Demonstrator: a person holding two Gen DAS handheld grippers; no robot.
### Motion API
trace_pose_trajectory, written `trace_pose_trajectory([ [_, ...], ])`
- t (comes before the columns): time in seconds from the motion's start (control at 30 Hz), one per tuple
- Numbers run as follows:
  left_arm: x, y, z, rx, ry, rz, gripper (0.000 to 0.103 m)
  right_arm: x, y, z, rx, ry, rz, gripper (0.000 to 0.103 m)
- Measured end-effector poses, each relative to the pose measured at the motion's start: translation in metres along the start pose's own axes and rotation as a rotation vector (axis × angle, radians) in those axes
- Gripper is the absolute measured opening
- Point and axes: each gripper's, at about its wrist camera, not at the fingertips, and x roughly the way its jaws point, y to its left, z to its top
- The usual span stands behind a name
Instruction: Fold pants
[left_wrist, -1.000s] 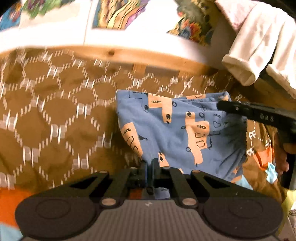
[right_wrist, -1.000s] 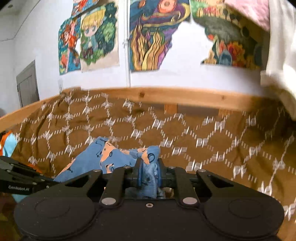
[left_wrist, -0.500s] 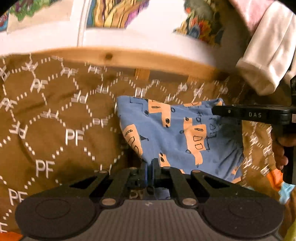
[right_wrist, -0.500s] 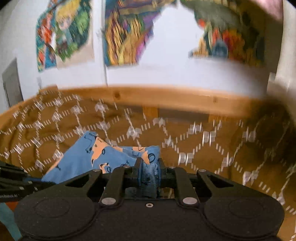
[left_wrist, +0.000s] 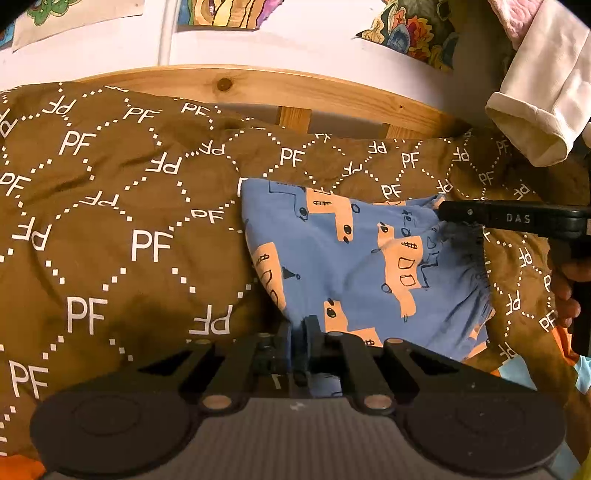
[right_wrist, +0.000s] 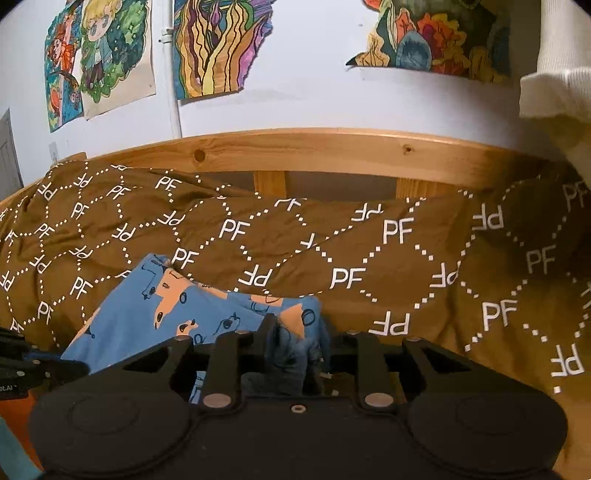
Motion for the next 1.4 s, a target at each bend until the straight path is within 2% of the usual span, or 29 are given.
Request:
trace_pose_trajectory([
  [0.1, -0.002, 0.0, 0.001, -0.002, -0.003, 0.006, 0.008, -0.006, 0.001, 0.002, -0.007, -0.014, -0.013, 0.033],
  [0.2, -0.005, 0.0, 0.002, -0.005, -0.007, 0.008, 0.01, -0.011, 0.002, 0.003, -0.019, -0.029, -0.029, 0.044],
  [0.27, -0.008, 0.001, 0.002, -0.01, -0.015, 0.011, 0.016, -0.015, 0.003, 0.004, -0.022, -0.039, -0.032, 0.05],
  [0.3, -0.01, 0.001, 0.002, -0.013, -0.021, 0.014, 0.025, -0.018, 0.004, 0.005, -0.024, -0.044, -0.032, 0.054],
  [0.4, -0.02, 0.003, 0.002, -0.04, -0.047, 0.025, 0.068, -0.028, 0.008, 0.005, -0.041, -0.069, -0.041, 0.065],
  [0.5, -0.034, 0.004, 0.001, -0.057, -0.089, 0.023, 0.08, -0.044, 0.016, 0.001, -0.055, -0.115, -0.049, 0.083],
  [0.53, -0.039, 0.003, 0.0, -0.056, -0.102, 0.023, 0.087, -0.05, 0.018, -0.002, -0.054, -0.133, -0.053, 0.088],
  [0.63, -0.056, 0.0, -0.007, -0.068, -0.168, 0.052, 0.1, -0.07, 0.027, -0.014, -0.035, -0.183, -0.058, 0.099],
  [0.73, -0.072, -0.008, -0.018, -0.055, -0.223, 0.066, 0.103, -0.09, 0.039, -0.03, -0.012, -0.231, -0.066, 0.102],
  [0.87, -0.089, -0.021, -0.036, -0.026, -0.253, 0.072, 0.103, -0.115, 0.056, -0.055, 0.005, -0.264, -0.08, 0.102],
  [1.13, -0.108, -0.032, -0.08, -0.041, -0.248, 0.065, 0.103, -0.153, 0.077, -0.103, 0.055, -0.289, -0.131, 0.102],
  [1.4, -0.114, -0.027, -0.104, -0.036, -0.239, 0.1, 0.103, -0.171, 0.084, -0.145, 0.039, -0.258, -0.163, 0.102],
])
